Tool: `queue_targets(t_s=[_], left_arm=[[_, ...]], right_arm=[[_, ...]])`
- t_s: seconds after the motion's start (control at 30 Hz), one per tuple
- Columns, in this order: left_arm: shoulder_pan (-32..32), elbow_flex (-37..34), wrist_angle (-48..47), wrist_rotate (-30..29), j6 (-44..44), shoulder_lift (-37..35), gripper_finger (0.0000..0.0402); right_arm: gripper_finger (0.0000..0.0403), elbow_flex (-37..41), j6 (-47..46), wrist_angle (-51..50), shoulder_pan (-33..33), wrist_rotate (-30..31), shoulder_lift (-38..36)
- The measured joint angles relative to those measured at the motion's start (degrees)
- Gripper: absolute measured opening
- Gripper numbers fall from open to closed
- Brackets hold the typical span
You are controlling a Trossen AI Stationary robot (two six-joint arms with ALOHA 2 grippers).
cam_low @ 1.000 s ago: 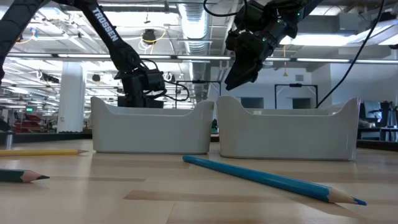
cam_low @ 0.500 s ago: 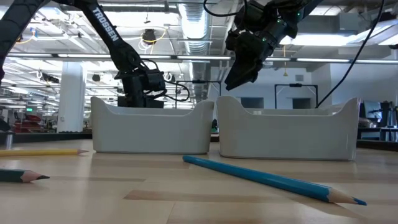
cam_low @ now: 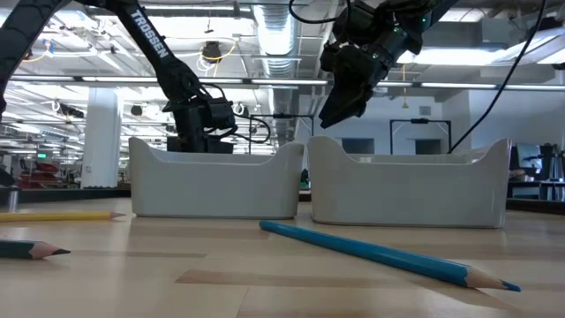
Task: Sort pens & pencils
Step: Put the black pen into the right gray bin
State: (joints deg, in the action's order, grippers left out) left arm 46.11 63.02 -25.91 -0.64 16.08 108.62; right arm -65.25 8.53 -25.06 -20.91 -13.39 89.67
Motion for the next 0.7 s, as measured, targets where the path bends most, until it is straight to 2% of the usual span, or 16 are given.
queue_targets(t_s=[0.27, 0.7], left_arm=[[0.0, 0.0, 0.0, -0.1, 0.0, 0.0, 0.0022], [0.0, 0.0, 0.0, -0.1, -0.1, 0.0, 0.0027]], right_arm=[[0.0260, 0.0, 0.0, 0.0, 0.0, 0.0, 0.0], [0.0260, 0.0, 0.0, -0.1, 0.0, 0.0, 0.0]])
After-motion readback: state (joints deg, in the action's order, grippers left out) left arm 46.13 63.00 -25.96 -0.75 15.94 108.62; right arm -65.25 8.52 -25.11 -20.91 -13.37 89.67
